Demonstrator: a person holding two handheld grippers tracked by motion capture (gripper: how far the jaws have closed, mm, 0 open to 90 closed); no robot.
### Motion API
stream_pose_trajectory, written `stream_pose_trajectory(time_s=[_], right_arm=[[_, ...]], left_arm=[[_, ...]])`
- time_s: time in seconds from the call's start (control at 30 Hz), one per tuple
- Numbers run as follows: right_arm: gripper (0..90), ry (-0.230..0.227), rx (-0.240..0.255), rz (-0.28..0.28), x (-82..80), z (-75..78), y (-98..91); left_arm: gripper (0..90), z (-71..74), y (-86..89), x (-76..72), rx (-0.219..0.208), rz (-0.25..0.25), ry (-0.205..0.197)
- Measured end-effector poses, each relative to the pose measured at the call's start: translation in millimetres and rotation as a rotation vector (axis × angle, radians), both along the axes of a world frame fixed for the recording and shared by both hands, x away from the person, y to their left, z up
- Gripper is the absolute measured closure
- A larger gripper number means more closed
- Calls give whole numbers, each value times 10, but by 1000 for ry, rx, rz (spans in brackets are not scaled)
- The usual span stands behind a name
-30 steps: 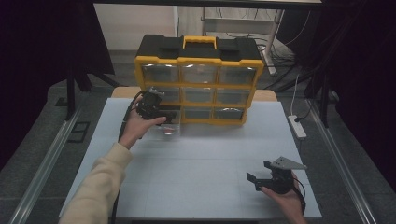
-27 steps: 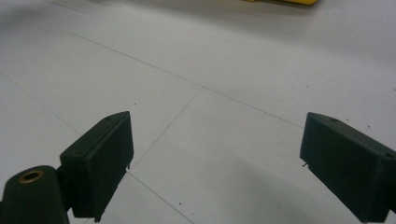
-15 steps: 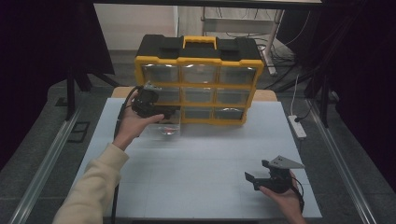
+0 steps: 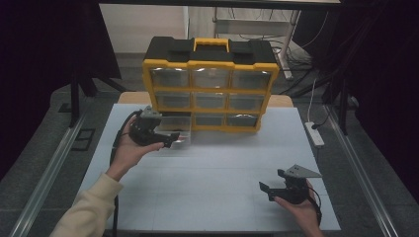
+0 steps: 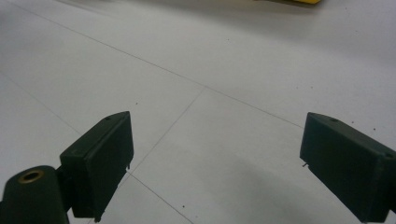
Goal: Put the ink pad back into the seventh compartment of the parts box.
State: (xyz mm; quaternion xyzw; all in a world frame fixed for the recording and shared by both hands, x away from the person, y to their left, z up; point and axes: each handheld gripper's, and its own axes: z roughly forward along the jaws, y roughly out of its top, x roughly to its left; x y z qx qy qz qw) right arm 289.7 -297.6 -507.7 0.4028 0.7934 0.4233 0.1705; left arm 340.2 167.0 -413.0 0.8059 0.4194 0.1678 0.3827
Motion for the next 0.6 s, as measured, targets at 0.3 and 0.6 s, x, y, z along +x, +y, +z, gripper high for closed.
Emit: stream_pose_trajectory(time_s=[0.3, 0.6], right_arm=[[98, -4, -3, 0, -10, 4, 6], [98, 0, -6, -3, -5, -2, 12]], left_arm=[[145, -400, 254, -523, 5, 15, 31], [148, -609, 430, -800, 1, 58, 12]])
